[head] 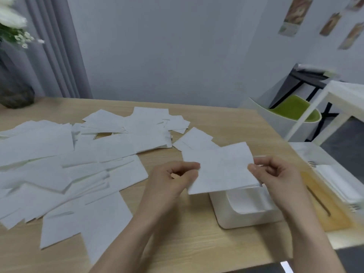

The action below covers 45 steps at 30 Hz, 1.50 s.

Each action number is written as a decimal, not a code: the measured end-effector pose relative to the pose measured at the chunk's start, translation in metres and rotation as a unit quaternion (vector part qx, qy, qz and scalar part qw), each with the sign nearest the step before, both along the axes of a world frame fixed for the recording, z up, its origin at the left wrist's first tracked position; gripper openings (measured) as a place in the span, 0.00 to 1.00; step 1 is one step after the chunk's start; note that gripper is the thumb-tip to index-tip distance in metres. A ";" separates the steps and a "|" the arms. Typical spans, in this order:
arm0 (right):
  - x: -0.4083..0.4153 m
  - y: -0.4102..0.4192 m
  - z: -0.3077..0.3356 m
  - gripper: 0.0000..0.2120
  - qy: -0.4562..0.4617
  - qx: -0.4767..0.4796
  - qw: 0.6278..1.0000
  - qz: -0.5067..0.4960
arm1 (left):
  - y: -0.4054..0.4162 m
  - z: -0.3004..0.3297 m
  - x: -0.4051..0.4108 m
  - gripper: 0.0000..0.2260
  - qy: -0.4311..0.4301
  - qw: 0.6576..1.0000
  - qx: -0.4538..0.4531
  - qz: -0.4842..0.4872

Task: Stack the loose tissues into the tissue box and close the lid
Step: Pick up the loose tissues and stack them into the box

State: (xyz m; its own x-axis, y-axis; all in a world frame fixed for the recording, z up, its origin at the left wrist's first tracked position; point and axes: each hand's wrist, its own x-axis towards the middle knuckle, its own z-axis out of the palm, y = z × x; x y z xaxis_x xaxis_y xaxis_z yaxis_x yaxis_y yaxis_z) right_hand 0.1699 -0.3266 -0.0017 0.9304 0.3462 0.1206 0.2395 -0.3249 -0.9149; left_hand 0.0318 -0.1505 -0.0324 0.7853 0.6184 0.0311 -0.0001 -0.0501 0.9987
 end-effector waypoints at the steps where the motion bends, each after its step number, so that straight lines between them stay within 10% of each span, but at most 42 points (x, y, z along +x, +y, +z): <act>1: 0.004 -0.007 -0.001 0.04 0.003 -0.001 1.000 -0.007 | -0.005 -0.001 0.006 0.08 0.006 1.000 0.013 -0.010; 25: 0.029 -0.068 -0.021 0.09 -0.186 -0.216 0.955 -0.076 | -0.042 -0.034 0.063 0.18 -0.005 0.858 0.506 -0.090; 34: 0.032 -0.067 -0.024 0.07 -0.226 -0.303 0.923 -0.071 | -0.037 -0.036 0.064 0.21 0.017 0.805 0.590 -0.066; 45: 0.032 -0.064 -0.029 0.09 -0.248 -0.355 0.898 -0.071 | -0.035 -0.044 0.065 0.18 -0.040 0.819 0.571 -0.020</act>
State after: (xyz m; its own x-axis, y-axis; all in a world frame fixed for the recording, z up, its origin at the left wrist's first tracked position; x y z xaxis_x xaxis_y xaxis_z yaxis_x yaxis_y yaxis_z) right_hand 0.2014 -0.3909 -0.0310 0.8647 0.3810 0.3274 0.4695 -0.8448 -0.2569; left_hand 0.0971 -0.1857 -0.0766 0.7715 0.1232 0.6242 -0.0880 -0.9510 0.2964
